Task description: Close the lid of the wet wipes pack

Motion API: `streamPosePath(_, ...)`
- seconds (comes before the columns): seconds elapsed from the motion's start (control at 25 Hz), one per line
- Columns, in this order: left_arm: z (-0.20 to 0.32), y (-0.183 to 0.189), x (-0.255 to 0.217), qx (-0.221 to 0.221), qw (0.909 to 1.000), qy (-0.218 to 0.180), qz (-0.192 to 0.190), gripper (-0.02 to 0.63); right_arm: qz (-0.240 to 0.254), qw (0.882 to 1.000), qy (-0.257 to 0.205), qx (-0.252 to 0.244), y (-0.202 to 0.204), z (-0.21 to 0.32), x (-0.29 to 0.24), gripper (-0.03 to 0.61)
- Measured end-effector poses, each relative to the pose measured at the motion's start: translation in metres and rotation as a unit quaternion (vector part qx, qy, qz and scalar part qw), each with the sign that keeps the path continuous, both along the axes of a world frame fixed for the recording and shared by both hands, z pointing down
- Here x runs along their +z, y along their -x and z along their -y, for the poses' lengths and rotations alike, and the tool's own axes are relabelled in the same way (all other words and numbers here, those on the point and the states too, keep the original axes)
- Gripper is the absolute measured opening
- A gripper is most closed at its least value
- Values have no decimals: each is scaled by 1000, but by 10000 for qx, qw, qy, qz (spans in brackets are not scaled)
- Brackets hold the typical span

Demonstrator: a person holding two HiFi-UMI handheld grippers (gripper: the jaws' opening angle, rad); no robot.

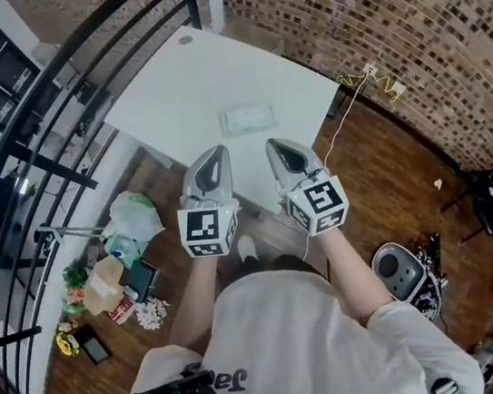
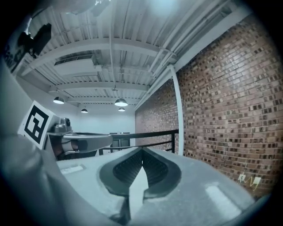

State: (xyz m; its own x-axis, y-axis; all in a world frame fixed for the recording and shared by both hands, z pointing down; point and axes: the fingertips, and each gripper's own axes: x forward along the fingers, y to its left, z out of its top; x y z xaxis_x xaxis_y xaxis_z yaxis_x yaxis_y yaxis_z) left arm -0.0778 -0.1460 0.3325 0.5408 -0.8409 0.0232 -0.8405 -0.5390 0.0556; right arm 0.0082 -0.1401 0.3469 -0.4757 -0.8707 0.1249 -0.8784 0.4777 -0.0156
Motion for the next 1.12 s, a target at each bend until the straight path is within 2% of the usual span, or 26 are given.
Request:
streamPosePath(0.28, 65, -3, 30, 115, 9994, 298, 97, 17, -375, 9990, 234, -77, 3, 68, 22, -15)
streamPosePath(0.72, 153, -7, 108, -352, 9934, 998, 447, 17, -651, 9913, 1041, -477, -8, 177, 93, -15)
streamPosePath(0.92, 183, -33, 142, -185, 9881, 1489, 332, 17, -751, 9848, 1474, -525, -23, 220, 126, -15)
streamPosePath(1.12, 204, -53, 178, -145, 9791, 2022, 182, 17, -854, 9749, 1929, -705, -31, 236, 168, -15)
